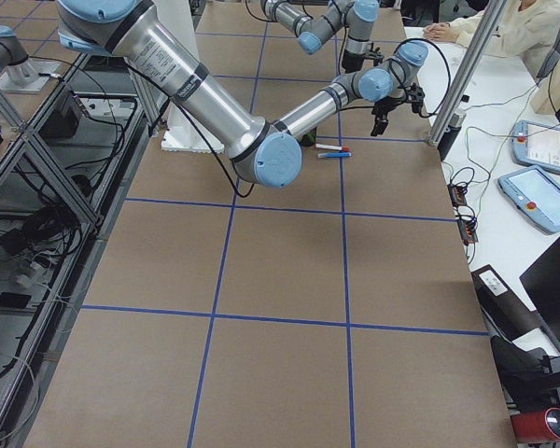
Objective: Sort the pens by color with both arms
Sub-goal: 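Raise the left arm away while the right arm moves toward the cup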
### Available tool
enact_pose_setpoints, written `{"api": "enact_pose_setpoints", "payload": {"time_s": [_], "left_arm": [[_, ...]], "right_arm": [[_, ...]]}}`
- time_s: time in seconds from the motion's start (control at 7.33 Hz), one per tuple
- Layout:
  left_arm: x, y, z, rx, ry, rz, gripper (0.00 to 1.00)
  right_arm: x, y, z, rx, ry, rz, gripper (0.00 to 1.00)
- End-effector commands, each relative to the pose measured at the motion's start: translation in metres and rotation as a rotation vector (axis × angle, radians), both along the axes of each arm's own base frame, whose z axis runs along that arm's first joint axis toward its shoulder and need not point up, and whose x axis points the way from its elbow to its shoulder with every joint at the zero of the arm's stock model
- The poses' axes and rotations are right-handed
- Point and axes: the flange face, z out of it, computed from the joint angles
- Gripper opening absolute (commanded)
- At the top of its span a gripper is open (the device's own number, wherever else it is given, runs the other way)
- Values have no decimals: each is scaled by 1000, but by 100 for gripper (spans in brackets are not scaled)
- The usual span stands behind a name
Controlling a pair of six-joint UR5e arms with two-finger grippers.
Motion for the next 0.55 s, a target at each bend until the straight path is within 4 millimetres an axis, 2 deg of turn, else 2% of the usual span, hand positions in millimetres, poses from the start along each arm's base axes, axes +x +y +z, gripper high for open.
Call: {"api": "enact_pose_setpoints", "payload": {"time_s": [0.0,0.27,0.41], "left_arm": [[-69,0,64,49,-26,45,53],[-98,-1,96,63,-55,61,53],[-113,-1,111,88,-58,71,53]], "right_arm": [[-33,26,-30,-101,29,102,98],[-71,70,-50,-227,78,104,98],[-83,97,-65,-239,118,95,97]]}}
